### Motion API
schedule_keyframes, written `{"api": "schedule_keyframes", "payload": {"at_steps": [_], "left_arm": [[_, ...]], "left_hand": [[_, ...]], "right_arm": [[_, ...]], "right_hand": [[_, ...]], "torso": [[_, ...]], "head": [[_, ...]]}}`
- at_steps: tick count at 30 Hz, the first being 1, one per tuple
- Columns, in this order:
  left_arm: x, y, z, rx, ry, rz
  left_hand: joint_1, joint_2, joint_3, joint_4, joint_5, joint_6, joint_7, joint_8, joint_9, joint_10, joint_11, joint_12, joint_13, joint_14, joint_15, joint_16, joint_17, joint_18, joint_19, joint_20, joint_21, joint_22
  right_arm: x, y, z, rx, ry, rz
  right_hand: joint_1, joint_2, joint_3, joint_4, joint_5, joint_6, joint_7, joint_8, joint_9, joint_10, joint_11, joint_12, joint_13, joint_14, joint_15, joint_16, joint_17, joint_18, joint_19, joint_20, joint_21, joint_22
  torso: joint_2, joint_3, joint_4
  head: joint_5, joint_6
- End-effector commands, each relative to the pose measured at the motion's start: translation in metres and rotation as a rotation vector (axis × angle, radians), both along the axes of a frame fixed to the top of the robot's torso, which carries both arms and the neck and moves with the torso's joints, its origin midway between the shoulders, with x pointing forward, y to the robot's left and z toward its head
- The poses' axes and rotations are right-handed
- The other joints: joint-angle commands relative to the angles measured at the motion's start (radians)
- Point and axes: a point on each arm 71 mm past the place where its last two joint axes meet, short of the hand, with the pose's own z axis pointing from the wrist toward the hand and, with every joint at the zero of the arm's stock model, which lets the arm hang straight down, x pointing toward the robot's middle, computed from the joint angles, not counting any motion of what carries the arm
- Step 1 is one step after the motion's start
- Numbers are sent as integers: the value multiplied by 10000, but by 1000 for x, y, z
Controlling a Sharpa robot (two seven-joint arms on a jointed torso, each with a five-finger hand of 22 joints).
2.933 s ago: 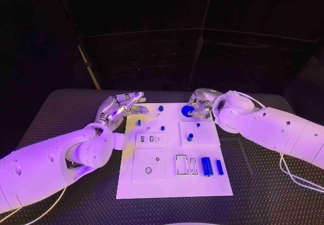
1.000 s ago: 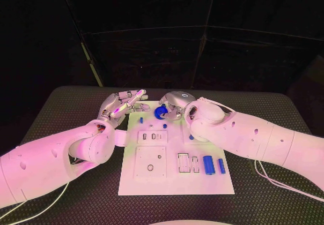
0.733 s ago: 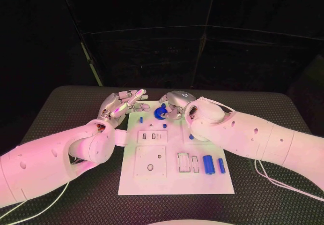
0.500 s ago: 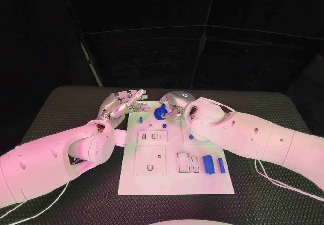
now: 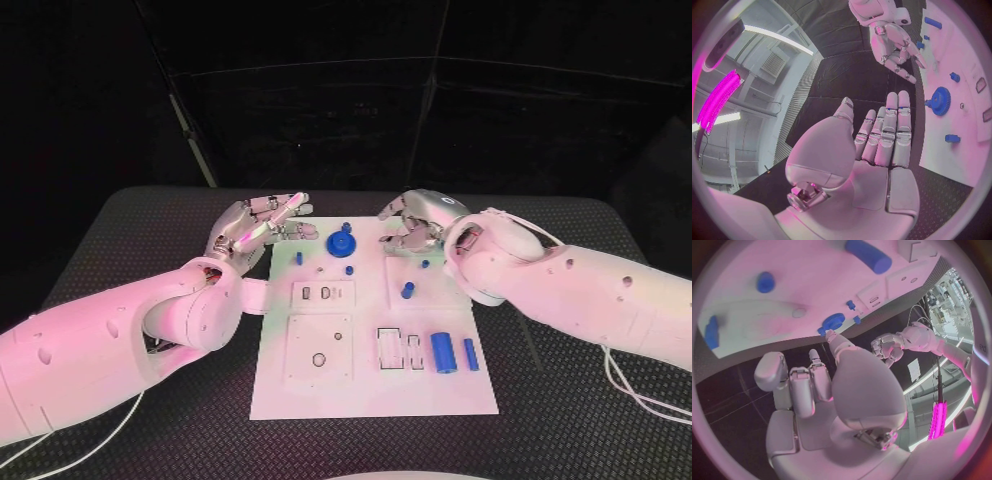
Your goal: Assemble the parts on the task board
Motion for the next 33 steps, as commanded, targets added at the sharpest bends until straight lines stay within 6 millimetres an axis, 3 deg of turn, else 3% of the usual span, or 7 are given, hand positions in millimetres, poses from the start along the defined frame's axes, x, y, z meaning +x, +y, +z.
{"api": "schedule_keyframes", "payload": {"at_steps": [1, 7, 12, 13, 16, 26, 33], "left_arm": [[0, 0, 1, -31, -108, -116], [1, -1, 1, -41, -101, -129], [2, -3, 0, -57, -87, -158], [2, -3, 0, -59, -84, -163], [2, -4, 0, -66, -76, -176], [3, -5, -1, -66, -55, -172], [3, -4, -2, -59, -47, -160]], "left_hand": [[0, 73, -38, 0, 34, -35, 189, -58, -1, -47, -5, -55, -11, -12, 29, -46, 13, 38, 19, 67, -15, -14], [0, 73, -38, 0, 34, -35, 189, -58, -1, -47, -5, -55, -11, -12, 29, -46, 13, 38, 19, 67, -15, -14], [0, 73, -38, 0, 34, -35, 189, -58, -1, -47, -5, -55, -11, -12, 29, -46, 13, 38, 19, 67, -15, -14], [0, 73, -38, 0, 34, -35, 189, -58, -1, -47, -5, -55, -11, -12, 29, -46, 13, 38, 19, 67, -15, -14], [0, 73, -38, 0, 34, -35, 189, -58, -1, -47, -5, -55, -11, -12, 29, -46, 13, 38, 19, 67, -15, -14], [0, 74, -41, -3, 33, -29, 187, -57, 1, -44, -6, -50, -9, -12, 29, -51, 19, 39, 18, 68, -16, -16], [0, 74, -41, -3, 33, -29, 187, -57, 1, -44, -6, -50, -9, -12, 29, -51, 19, 39, 18, 68, -16, -16]], "right_arm": [[-2, -24, 3, 1967, 834, 234], [-1, -69, 0, 2110, 1371, 87], [2, -92, -3, 2030, 1488, -158], [3, -97, -4, 2006, 1500, -218], [6, -107, -6, 1935, 1550, -356], [14, -118, -14, 1849, 1869, -575], [16, -120, -20, 1728, 2214, -576]], "right_hand": [[24, -129, -112, -55, 283, 98, 5, 8, -8, -58, 41, -43, 632, 854, 80, -26, 1678, -123, -61, 37, -43, -25], [183, -178, -201, -218, 403, 99, -8, -28, -22, -64, 31, -44, 631, 853, 74, -29, 1672, -120, -70, 35, -49, -36], [250, -178, -225, -278, 444, 102, -11, -38, -25, -67, 28, -47, 628, 851, 70, -33, 1661, -119, -73, 32, -51, -40], [252, -177, -226, -280, 445, 103, -11, -38, -25, -67, 28, -47, 628, 851, 70, -33, 1661, -120, -73, 32, -51, -39], [278, -175, -235, -303, 459, 101, -11, -43, -27, -70, 26, -49, 625, 852, 69, -32, 1665, -120, -72, 31, -50, -38], [351, -138, -245, -367, 498, 134, -19, -35, -22, -56, 18, -34, 646, 852, 63, -32, 1668, -119, -75, 26, -52, -43], [395, -68, -295, -449, 491, 357, -33, 60, 8, -36, 6, -11, 672, 853, 54, -31, 1670, -119, -74, 17, -51, -43]], "torso": [[-22, 11, -47], [-41, 74, -107], [-25, 98, -97], [-17, 73, -74], [-18, 50, -57], [-22, 25, -59], [-19, 28, -67]], "head": [[-102, 29], [-229, 82], [-315, 130], [-362, 152], [-439, 157], [-496, 122], [-485, 73]]}}
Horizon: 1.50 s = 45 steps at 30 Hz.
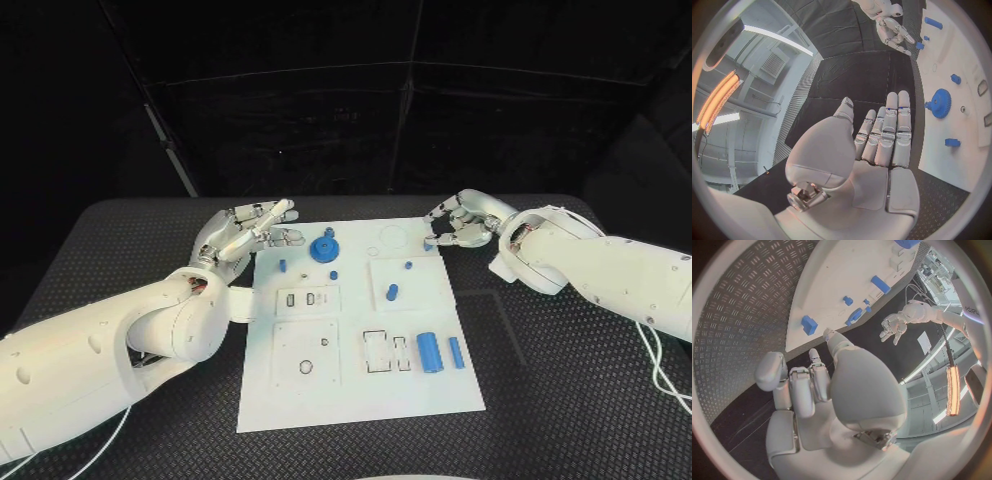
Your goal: Assemble the parts on the task board
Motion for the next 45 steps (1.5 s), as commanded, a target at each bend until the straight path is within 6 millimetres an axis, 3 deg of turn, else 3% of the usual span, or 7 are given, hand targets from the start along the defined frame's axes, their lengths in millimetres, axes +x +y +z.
{"api": "schedule_keyframes", "payload": {"at_steps": [1, 45], "left_arm": [[0, -1, 1, -38, -95, -128], [1, 0, 0, -18, -75, -94]], "left_hand": [[-1, 75, -41, -3, 33, -29, 187, -57, 1, -45, -6, -50, -9, -12, 29, -52, 10, 40, 18, 67, -16, -10], [-1, 75, -41, -3, 33, -29, 187, -57, 1, -45, -6, -50, -9, -12, 29, -52, 10, 40, 18, 67, -16, -10]], "right_arm": [[-1, 1, -3, 41, 369, 308], [6, 4, -20, -552, 577, 247]], "right_hand": [[73, 19, 2, -75, 32, 108, -20, 69, 17, -33, 4, -7, 677, 854, 52, -30, 1674, -119, -36, -21, -50, -9], [95, 491, 89, -253, 8, 918, -176, 361, 45, 83, -139, 102, 811, 877, -66, 1, 1771, -139, 40, -123, 10, 107]], "torso": [[1, -5, -11], [-9, -4, -6]], "head": [[9, -26], [23, -85]]}}
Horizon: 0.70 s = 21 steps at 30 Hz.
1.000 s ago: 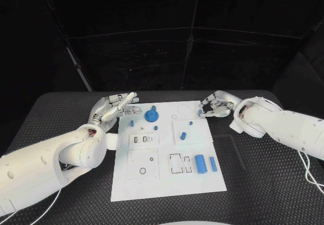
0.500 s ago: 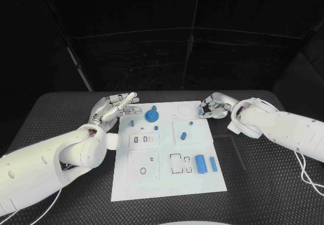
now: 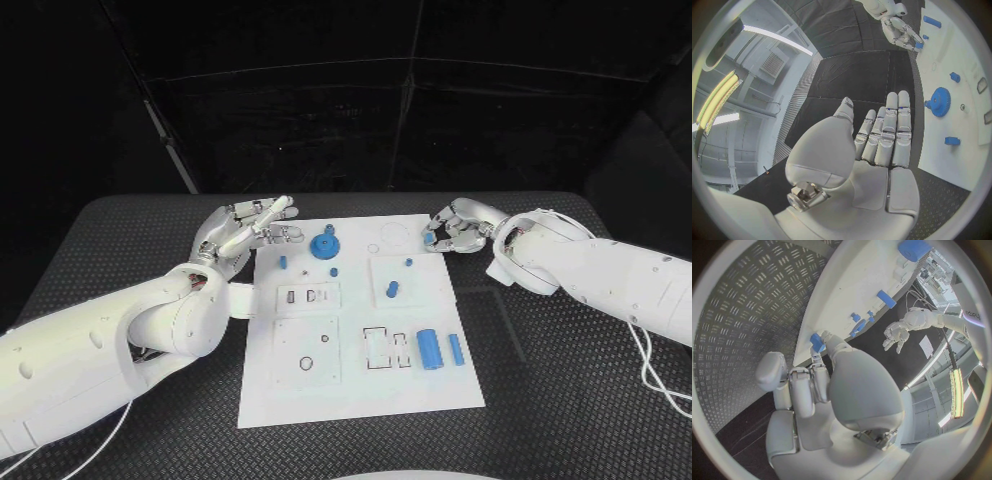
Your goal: Assemble the parts on the task board
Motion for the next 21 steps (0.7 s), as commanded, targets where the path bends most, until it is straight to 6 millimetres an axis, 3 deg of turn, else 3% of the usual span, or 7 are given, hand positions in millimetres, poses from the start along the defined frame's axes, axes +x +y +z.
{"api": "schedule_keyframes", "payload": {"at_steps": [1, 16, 19, 21], "left_arm": [[0, -1, 2, -40, -101, -126], [0, 0, 1, -25, -93, -102], [0, 0, 1, -21, -88, -97], [0, 0, 1, -20, -85, -97]], "left_hand": [[-1, 75, -41, -3, 33, -29, 187, -57, 0, -45, -6, -50, -9, -12, 29, -52, 14, 39, 18, 67, -16, -14], [-1, 75, -41, -3, 33, -29, 187, -57, 0, -45, -6, -50, -9, -12, 29, -52, 14, 39, 18, 67, -16, -14], [4, 88, -46, -11, 34, -14, 183, -58, 6, -39, -8, -40, -5, -10, 28, -70, 37, 41, 18, 70, -19, -20], [4, 88, -46, -11, 34, -14, 183, -58, 6, -39, -8, -40, -5, -10, 28, -70, 37, 41, 18, 70, -19, -20]], "right_arm": [[1, 0, 1, -70, -37, 33], [2, 2, 0, -58, -36, 87], [2, 3, 0, -31, -82, 138], [2, 3, 0, -2, -153, 169]], "right_hand": [[-4, 97, 44, -42, 8, 83, 10, 66, 8, 14, -70, 64, 814, 876, -68, 1, 1766, -139, 1, -86, 10, 15], [10, 179, 112, -92, -15, 279, -45, 127, 12, 50, -117, 98, 858, 886, -105, 15, 1810, -151, 41, -117, 42, 83], [10, 253, 163, -131, -56, 664, -175, 291, 61, 102, -219, 150, 923, 890, -178, 21, 1829, -156, 68, -167, 64, 131], [35, 353, 214, -178, -96, 1116, -348, 514, 136, 146, -360, 189, 974, 892, -292, 23, 1837, -160, 91, -253, 82, 171]], "torso": [[-1, 1, -2], [2, 6, -8], [4, 1, -10], [-1, 1, -5]], "head": [[2, 2], [13, -23], [19, -32], [13, -31]]}}
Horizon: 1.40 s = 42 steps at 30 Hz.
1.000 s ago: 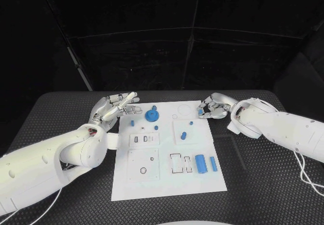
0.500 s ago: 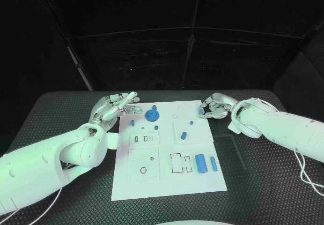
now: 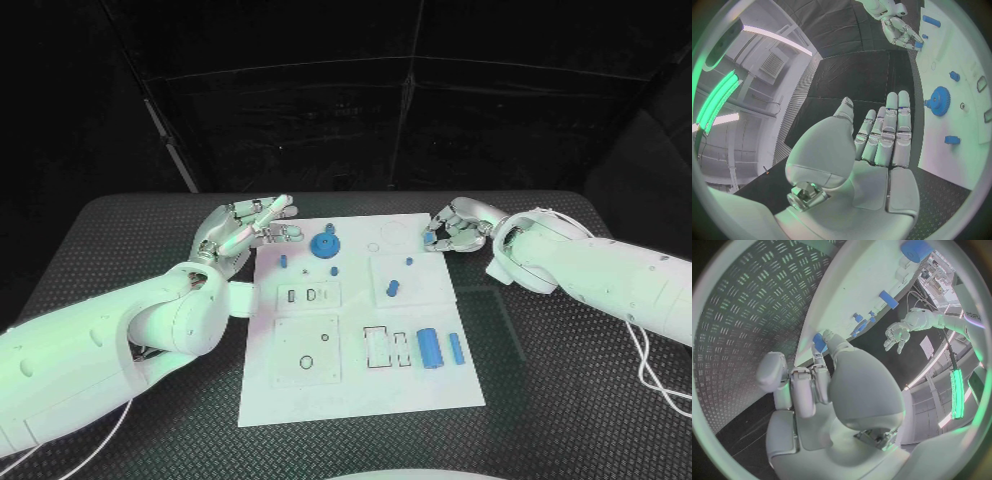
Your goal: Assemble the parts on the task board
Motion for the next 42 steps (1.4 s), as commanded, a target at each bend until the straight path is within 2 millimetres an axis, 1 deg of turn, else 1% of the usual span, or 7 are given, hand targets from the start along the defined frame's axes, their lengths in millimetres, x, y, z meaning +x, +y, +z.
{"api": "schedule_keyframes", "payload": {"at_steps": [1, 8, 19, 27, 32, 36, 42], "left_arm": [[0, -1, 2, -37, -96, -121], [0, -1, 1, -30, -90, -114], [1, 2, 1, 0, -67, -71], [2, 2, 0, 16, -42, -45], [3, 1, -1, 1, 22, -123], [3, -2, -2, -40, 107, -280], [4, -3, -3, -32, 210, -417]], "left_hand": [[4, 88, -46, -11, 34, -14, 183, -58, 6, -39, -8, -40, -5, -10, 28, -32, 8, 41, 18, 70, -19, -9], [4, 88, -46, -11, 34, -14, 183, -58, 6, -39, -8, -40, -5, -10, 28, -32, 8, 41, 18, 70, -19, -9], [4, 88, -46, -11, 34, -14, 183, -58, 6, -39, -8, -40, -5, -10, 28, -32, 8, 41, 18, 70, -19, -9], [0, 97, -48, -10, 34, -11, 181, -59, 7, -39, -9, -38, -4, -8, 28, -38, 16, 42, 18, 70, -20, -11], [-8, 111, -61, -10, 32, 63, 170, -29, 21, 40, -27, -3, 9, 11, 16, -49, 46, 46, 27, 68, -18, -15], [15, 193, -94, -37, 31, 545, 59, 180, 74, 686, -166, 222, 81, 116, -68, -86, 173, 55, 41, 20, -14, -33], [63, 301, -142, -54, 30, 1174, -128, 403, 94, 1687, -400, 511, 219, 521, -262, -3, 401, 70, 190, -131, 70, -17]], "right_arm": [[0, 2, 2, 59, -189, 196], [0, 4, 7, 226, -709, 169], [-12, 24, 20, 542, -1479, 193], [-30, 85, 30, 632, -1578, 1132], [-40, 123, 26, 217, -1498, 1675], [-49, 150, 20, -188, -1492, 2081], [-58, 177, 10, -476, -1305, 2334]], "right_hand": [[50, 202, 79, -48, -69, 530, -220, 290, 123, 26, -196, 83, 991, 881, -177, 27, 1851, -162, 29, -148, 60, 51], [18, 382, 100, -93, -143, 920, -461, 535, 196, 114, -409, 148, 1088, 904, -370, 58, 1952, -187, 92, -339, 102, 157], [40, 518, 171, -142, -128, 815, -464, 505, 172, 123, -437, 138, 1092, 911, -414, 67, 1982, -197, 116, -406, 114, 183], [64, 586, 244, -191, -167, 726, -433, 464, 149, 87, -417, 85, 1042, 905, -404, 57, 1955, -197, 108, -415, 103, 162], [78, 632, 300, -225, -224, 682, -412, 445, 137, 52, -400, 38, 995, 900, -394, 48, 1931, -188, 79, -412, 77, 106], [47, 616, 304, -236, -304, 649, -392, 428, 128, 31, -384, 9, 967, 896, -382, 42, 1914, -187, 73, -406, 70, 93], [40, 615, 310, -242, -325, 637, -387, 422, 124, -3, -379, -34, 916, 892, -379, 35, 1893, -184, 65, -403, 62, 76]], "torso": [[-5, -4, 3], [-5, 3, 2], [-32, -2, 5], [-27, -5, 26], [-74, -20, 47], [-92, -47, 87], [-83, -39, 82]], "head": [[-8, -10], [4, -5], [91, 10], [219, -17], [357, -130], [435, -182], [558, -262]]}}
